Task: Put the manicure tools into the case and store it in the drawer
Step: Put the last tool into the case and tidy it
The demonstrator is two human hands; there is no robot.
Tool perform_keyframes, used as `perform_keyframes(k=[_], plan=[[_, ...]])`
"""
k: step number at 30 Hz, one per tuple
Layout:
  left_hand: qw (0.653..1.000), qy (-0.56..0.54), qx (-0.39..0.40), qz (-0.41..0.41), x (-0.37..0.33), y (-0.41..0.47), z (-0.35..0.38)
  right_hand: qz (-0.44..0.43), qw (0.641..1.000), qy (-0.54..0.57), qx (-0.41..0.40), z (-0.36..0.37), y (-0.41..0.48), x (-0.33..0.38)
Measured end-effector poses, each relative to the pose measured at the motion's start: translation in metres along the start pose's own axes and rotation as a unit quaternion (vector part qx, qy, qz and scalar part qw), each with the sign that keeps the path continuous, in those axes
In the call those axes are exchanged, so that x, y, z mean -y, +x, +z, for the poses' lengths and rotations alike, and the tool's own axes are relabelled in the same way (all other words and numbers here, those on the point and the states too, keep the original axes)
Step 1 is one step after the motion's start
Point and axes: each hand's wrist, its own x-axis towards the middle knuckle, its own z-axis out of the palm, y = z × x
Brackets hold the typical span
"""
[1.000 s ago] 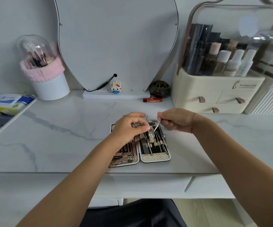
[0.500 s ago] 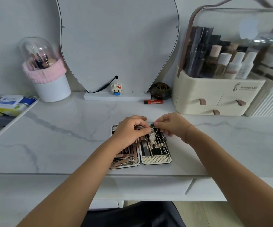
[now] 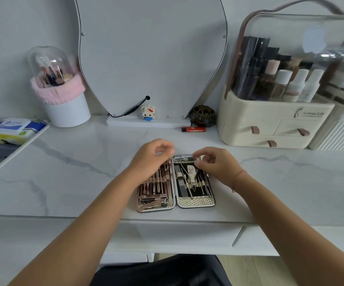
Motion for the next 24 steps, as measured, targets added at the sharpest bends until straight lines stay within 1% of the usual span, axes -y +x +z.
perform_keyframes(k=[2, 3, 7, 11, 16, 20, 24], plan=[[0.999, 0.017, -0.035, -0.006, 0.011, -0.003, -0.013, -0.011, 1.0, -0.01, -0.027, -0.002, -0.002, 0.001], [0.999, 0.031, -0.042, -0.015, 0.017, -0.006, -0.017, -0.014, 0.999, -0.024, -0.027, -0.002, -0.002, 0.002], [0.996, 0.077, -0.02, -0.034, 0.034, -0.015, -0.013, 0.006, 0.998, -0.066, 0.012, 0.003, -0.002, 0.008], [0.994, 0.105, -0.029, -0.026, 0.033, -0.012, -0.013, 0.05, 0.994, -0.08, 0.056, 0.002, 0.004, 0.014], [0.995, 0.098, -0.026, -0.022, 0.035, -0.013, -0.012, 0.107, 0.986, -0.068, 0.106, -0.001, 0.015, 0.019], [0.994, 0.098, -0.031, -0.024, 0.036, -0.012, -0.013, 0.137, 0.984, -0.054, 0.101, 0.0, 0.016, 0.022], [0.995, 0.093, -0.027, -0.026, 0.036, -0.012, -0.013, 0.148, 0.985, -0.033, 0.083, 0.003, 0.012, 0.025]])
